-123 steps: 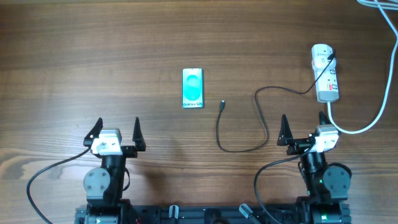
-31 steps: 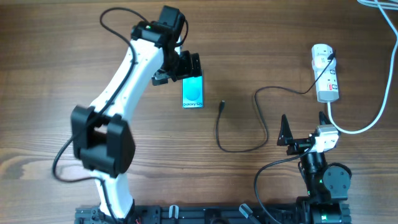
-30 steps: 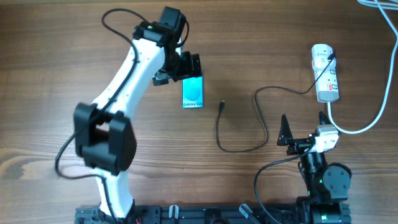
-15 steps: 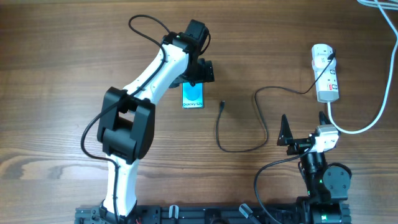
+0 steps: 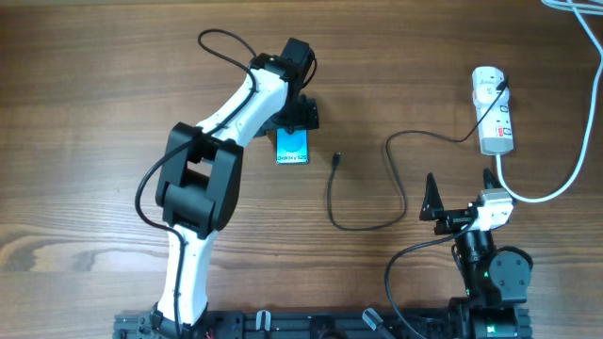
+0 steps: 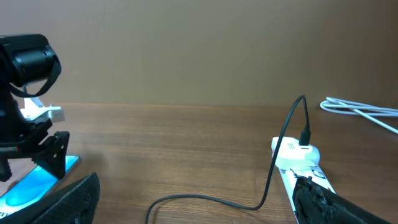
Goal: Plug charger to phone and switch on socket
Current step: 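Close the left gripper on the phone's sides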
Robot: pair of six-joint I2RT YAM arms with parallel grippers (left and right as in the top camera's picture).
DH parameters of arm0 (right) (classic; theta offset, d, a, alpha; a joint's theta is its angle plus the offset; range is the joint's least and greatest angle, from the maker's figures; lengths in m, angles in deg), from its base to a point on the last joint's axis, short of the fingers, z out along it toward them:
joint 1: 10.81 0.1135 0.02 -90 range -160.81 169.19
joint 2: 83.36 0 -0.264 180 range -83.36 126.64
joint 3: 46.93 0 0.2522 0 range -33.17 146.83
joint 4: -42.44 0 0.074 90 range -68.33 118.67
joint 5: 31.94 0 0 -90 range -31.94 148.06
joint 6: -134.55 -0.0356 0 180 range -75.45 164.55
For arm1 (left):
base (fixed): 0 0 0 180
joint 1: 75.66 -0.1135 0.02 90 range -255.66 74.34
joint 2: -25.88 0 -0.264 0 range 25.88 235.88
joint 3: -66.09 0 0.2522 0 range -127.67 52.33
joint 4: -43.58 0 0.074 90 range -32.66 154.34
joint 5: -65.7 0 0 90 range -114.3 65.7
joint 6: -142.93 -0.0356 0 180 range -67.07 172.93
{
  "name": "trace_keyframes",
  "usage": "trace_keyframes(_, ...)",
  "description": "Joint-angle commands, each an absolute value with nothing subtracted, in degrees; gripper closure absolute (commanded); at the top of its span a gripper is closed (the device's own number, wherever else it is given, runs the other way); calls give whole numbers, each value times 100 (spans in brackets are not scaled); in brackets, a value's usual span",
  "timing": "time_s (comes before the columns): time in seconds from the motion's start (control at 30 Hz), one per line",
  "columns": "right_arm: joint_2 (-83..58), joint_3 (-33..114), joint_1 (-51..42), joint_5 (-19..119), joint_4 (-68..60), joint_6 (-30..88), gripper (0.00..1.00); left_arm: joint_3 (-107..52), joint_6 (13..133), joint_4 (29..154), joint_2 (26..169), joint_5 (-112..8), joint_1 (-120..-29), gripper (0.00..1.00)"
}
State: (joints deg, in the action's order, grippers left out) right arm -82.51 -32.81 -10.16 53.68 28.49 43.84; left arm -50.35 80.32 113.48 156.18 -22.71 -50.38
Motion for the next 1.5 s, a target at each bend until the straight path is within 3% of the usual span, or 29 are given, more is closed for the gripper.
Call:
trace_keyframes(0.0,-8293,-3287,-1025,5462,2869,4452,0,-5102,7862,11322,15697,-2376,-4966,0)
trace_keyframes(0.83,-8293,-3287,-1025,5462,2869,4454,0,-5096,7560,11396,16189,-2728,-4955,0)
trace_keyframes(0.87,-8293,-3287,-1025,5462,2869,4454,0,-5096,7560,11400,16189,-2728,-4955,1)
trace_keyframes(0.9,-8293,-3287,-1025,5462,2869,4452,0,-5096,7562,11411,16189,-2728,-4955,12)
trace_keyframes(0.93,-8293,-3287,-1025,5462,2869,4452,0,-5096,7562,11420,16189,-2728,-4955,16)
trace_keyframes(1.2,-8293,-3287,-1025,5462,2869,4454,0,-5098,7567,11462,16184,-2730,-4955,22)
trace_keyframes(1.27,-8293,-3287,-1025,5462,2869,4452,0,-5137,7569,11527,16171,-2778,-4964,29)
trace_keyframes(1.47,-8293,-3287,-1025,5462,2869,4454,0,-5572,7586,12076,15966,-3078,-5062,30)
